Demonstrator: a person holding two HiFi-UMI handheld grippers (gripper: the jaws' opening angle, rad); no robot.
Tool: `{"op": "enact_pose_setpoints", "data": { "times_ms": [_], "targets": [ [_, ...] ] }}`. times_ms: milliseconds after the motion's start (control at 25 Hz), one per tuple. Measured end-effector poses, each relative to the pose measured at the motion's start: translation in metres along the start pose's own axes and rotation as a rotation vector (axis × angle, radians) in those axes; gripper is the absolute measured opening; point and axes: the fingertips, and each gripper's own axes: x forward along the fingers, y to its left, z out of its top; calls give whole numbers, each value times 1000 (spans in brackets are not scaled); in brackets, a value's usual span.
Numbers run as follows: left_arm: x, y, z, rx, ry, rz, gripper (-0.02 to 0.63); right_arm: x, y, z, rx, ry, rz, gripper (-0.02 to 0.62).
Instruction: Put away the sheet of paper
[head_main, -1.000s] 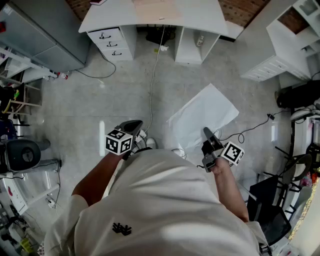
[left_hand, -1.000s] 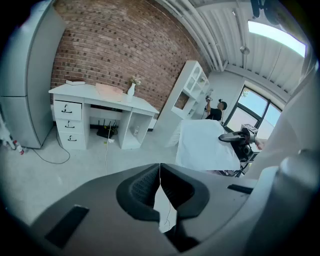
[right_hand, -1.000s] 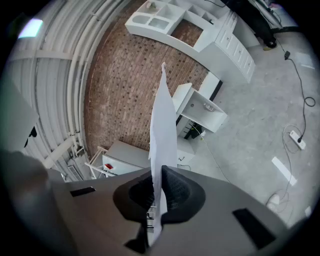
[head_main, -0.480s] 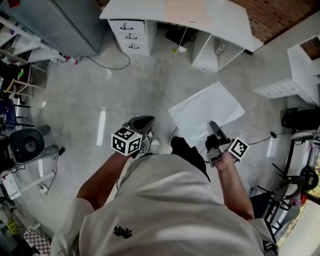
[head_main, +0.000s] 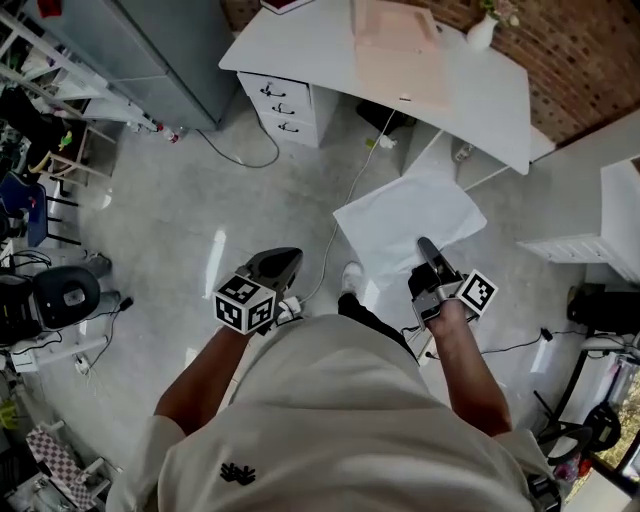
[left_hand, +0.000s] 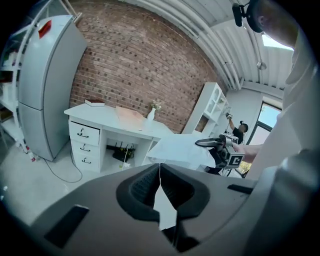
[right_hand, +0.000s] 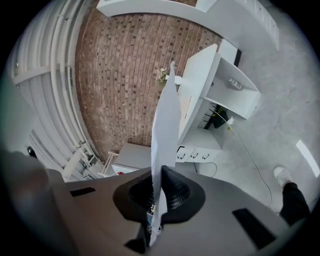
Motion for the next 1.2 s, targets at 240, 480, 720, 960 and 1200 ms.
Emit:
{"op": "enact_pose_setpoints", "data": {
  "times_ms": [240,480,720,960,1200],
  "targets": [
    [57,4,62,13,-26,88,25,59,-4,96,-4,44,33,28],
    [77,16,102,21,-51,107,25,109,-1,140,4,40,56,28],
    [100,67,135,-5,-63,66,25,164,3,161,15,-8,42,28],
    [136,144,194,29,-70,-31,25,231,1,190,18,-107,-27,28],
    [141,241,259,79,-47,-118,25,322,11,208,28,-228,-88,28]
  ]
}}
